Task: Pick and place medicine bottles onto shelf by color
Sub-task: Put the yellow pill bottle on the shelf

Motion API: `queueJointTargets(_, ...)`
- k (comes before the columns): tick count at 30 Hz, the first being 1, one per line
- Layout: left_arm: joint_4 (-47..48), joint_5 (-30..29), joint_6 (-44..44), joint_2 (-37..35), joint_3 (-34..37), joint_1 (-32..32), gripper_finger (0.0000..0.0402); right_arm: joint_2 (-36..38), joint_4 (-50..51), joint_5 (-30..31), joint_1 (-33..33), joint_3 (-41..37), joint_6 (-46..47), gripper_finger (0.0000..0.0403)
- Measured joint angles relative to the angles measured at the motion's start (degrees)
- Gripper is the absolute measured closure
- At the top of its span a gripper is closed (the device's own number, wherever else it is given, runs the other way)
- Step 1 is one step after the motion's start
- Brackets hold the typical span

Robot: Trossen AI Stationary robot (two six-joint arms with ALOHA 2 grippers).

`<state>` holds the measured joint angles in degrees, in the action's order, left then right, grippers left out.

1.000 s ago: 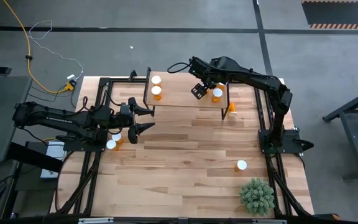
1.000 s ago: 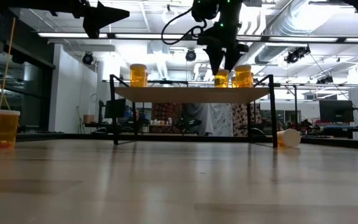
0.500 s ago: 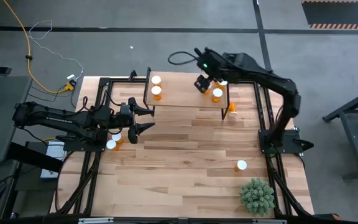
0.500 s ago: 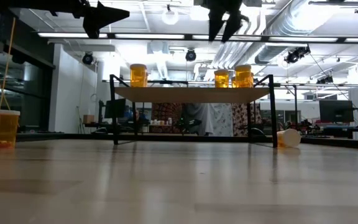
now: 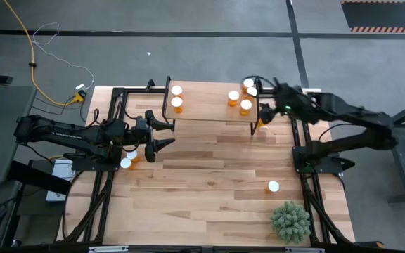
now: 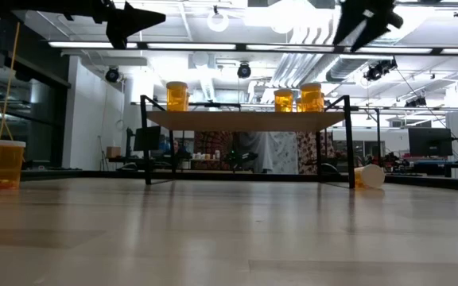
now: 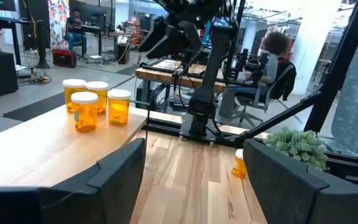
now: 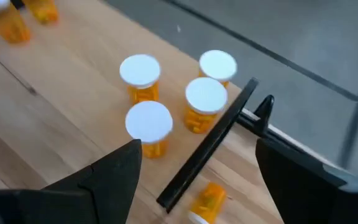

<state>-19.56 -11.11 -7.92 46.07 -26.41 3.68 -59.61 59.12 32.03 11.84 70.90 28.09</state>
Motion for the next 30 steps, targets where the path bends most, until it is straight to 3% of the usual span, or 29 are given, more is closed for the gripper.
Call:
queueJointTargets(7,0.0,-0.6,-0.6,0.0,0.0,0.0,0.0140,13.3,-12.3,1.0,1.0,-15.2,6.2,0.0096)
queueJointTargets(16,0.0,-0.7,-0.9,0.0,0.0,0.0,0.0140,10.9,-10.5,2.9,9.8,-26.7,17.5,0.0112)
queueJointTargets(21,0.0,-0.7,-0.9,0.0,0.0,0.0,0.0140,6.7,-10.6,2.9,15.4,-31.2,19.6,0.0186)
queueJointTargets(30,0.0,-0.7,-0.9,0.0,0.0,0.0,0.0140,1.3,-19.7,-2.7,21.9,-35.5,15.4,0.0389)
